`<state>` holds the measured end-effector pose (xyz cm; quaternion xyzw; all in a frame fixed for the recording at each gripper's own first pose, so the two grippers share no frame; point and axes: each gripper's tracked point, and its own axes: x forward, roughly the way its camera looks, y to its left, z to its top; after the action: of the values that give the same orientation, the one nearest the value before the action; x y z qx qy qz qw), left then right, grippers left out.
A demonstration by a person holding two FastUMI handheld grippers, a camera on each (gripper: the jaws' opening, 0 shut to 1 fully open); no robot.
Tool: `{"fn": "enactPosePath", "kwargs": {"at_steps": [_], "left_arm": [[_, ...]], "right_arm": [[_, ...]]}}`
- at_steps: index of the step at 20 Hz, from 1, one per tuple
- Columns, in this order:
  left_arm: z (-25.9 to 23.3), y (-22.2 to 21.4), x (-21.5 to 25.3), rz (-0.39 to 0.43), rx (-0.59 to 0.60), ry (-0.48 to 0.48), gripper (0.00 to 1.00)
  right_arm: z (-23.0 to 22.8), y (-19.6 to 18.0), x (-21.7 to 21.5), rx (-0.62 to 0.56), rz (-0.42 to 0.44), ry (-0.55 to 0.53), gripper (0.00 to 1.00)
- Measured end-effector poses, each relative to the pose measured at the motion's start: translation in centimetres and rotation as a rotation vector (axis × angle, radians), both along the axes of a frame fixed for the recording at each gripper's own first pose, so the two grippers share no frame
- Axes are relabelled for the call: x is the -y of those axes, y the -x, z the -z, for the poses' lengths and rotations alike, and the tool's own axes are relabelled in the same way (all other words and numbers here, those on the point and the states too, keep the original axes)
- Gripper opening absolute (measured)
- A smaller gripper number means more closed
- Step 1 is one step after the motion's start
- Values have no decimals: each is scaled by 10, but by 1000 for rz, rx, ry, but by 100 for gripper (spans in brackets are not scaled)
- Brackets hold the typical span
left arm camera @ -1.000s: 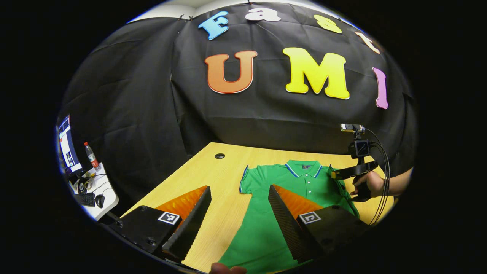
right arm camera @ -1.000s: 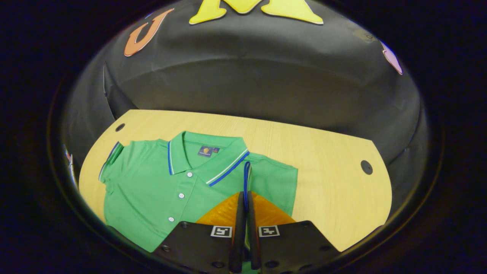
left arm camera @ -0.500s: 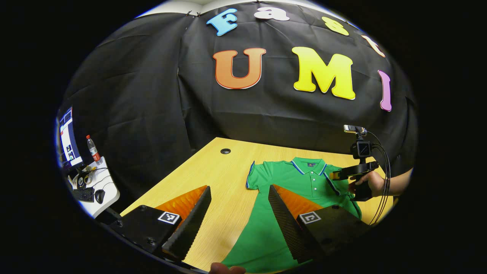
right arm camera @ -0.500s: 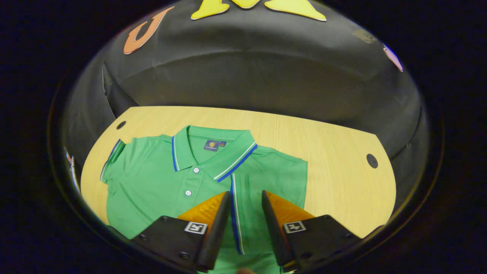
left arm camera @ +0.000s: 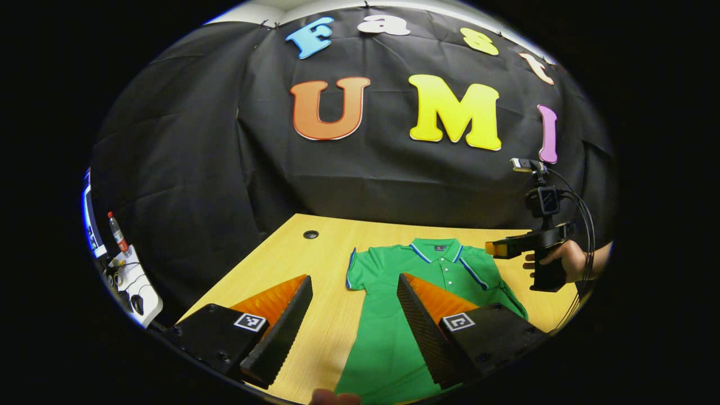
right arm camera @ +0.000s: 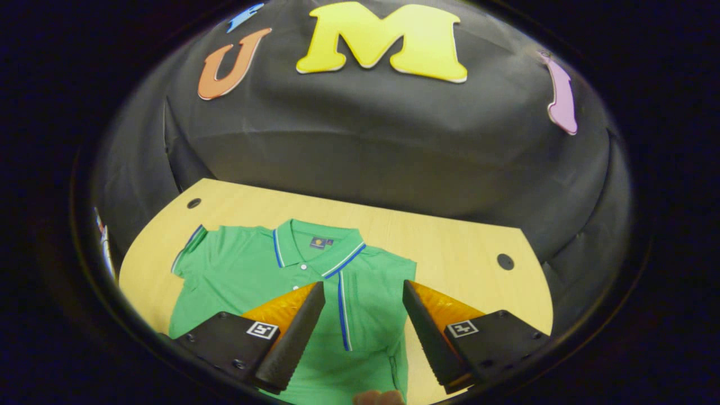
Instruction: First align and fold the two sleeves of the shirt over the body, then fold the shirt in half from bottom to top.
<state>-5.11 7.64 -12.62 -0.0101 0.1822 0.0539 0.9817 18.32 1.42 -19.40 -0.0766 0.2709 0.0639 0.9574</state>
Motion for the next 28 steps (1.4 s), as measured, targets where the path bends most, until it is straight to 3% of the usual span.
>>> {"fn": "enactPosePath", "kwargs": {"at_steps": [5,9,15,20,28], "left_arm": [[-13,-26,5,121,57,13,98],[-15,-50,-3,166,85,29,97],[10,-86,-22,238,71,51,97],[60,-122,-37,283,1,79,98],[124,-188,-48,272,-76,90,97]], "right_arm": [[-62,80,16,96,20,-8,95],[-102,141,30,142,64,-62,95],[-122,214,50,187,98,-39,95],[-122,236,59,203,121,-31,93],[-109,239,59,163,149,-6,93]]}}
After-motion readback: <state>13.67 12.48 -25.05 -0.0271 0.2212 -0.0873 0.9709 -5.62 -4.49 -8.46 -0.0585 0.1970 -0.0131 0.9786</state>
